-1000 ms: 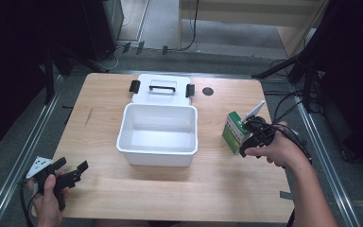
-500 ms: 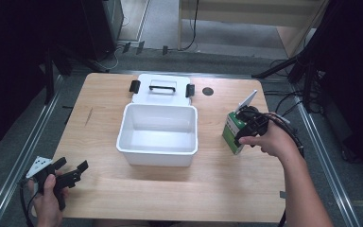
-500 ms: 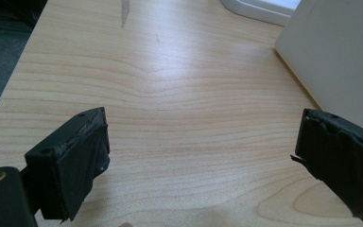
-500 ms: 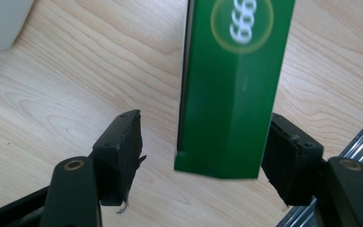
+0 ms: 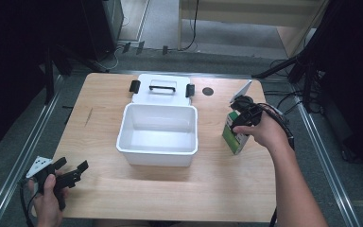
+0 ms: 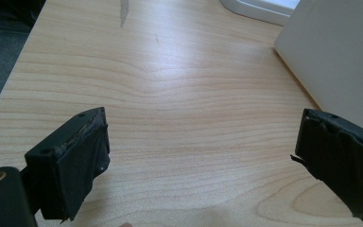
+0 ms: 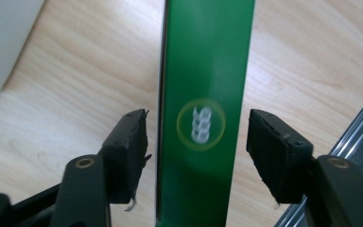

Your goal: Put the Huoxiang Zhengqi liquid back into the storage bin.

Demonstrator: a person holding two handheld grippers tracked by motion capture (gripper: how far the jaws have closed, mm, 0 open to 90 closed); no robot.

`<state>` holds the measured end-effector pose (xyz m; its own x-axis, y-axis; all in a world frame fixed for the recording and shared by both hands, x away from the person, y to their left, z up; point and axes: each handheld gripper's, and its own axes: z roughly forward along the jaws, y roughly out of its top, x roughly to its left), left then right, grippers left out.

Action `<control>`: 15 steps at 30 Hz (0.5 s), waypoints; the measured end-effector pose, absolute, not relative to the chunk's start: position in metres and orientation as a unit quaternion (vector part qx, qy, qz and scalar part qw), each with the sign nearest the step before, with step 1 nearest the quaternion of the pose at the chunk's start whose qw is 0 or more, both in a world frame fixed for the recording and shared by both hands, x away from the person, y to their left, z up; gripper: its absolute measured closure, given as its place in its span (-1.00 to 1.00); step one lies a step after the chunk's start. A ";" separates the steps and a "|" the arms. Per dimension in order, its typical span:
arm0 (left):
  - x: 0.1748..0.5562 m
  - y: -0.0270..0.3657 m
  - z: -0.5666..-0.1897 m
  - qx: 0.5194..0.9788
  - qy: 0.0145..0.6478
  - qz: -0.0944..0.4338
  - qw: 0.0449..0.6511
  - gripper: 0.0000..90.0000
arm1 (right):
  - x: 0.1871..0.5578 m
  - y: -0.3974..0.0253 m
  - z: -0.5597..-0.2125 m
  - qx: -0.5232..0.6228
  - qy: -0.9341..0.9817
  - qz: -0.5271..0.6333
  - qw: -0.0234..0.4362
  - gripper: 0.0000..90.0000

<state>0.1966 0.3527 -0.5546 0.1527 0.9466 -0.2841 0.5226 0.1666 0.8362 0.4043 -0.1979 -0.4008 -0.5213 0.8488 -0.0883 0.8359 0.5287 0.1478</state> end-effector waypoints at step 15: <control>0.197 0.353 -0.555 0.603 0.609 0.227 0.462 -0.90 | 0.416 -0.190 -0.403 0.482 0.872 0.049 0.072 0.41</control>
